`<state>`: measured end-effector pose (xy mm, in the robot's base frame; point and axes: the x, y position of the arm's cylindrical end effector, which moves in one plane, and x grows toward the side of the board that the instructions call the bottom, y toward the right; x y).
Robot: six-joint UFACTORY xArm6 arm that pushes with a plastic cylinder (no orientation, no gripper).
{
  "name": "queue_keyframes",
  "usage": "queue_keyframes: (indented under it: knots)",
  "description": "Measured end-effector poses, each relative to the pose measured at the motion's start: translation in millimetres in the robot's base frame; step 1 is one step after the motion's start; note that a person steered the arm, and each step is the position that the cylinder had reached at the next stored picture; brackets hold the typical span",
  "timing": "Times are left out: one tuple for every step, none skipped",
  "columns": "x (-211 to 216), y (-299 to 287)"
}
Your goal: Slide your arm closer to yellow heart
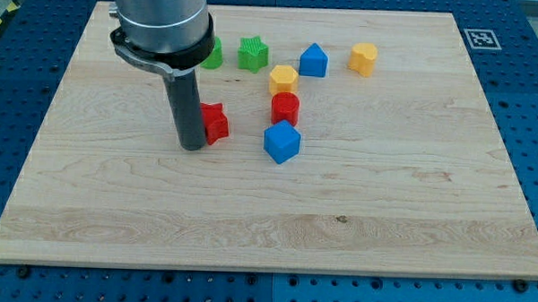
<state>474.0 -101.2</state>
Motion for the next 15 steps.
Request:
queue_keyframes:
  knots:
    - [-0.2, 0.0]
    - [-6.8, 0.3]
    - [-9.8, 1.3]
    - [-7.2, 1.3]
    - [48.5, 15.9]
    - [82.1, 81.5]
    - [98.1, 151.8]
    - [106.0, 164.3]
    - [105.4, 163.8]
    - [101.9, 162.4]
    - [101.9, 162.4]
    - [87.9, 162.4]
    - [88.3, 174.8]
    - [93.4, 189.0]
    - [76.8, 200.8]
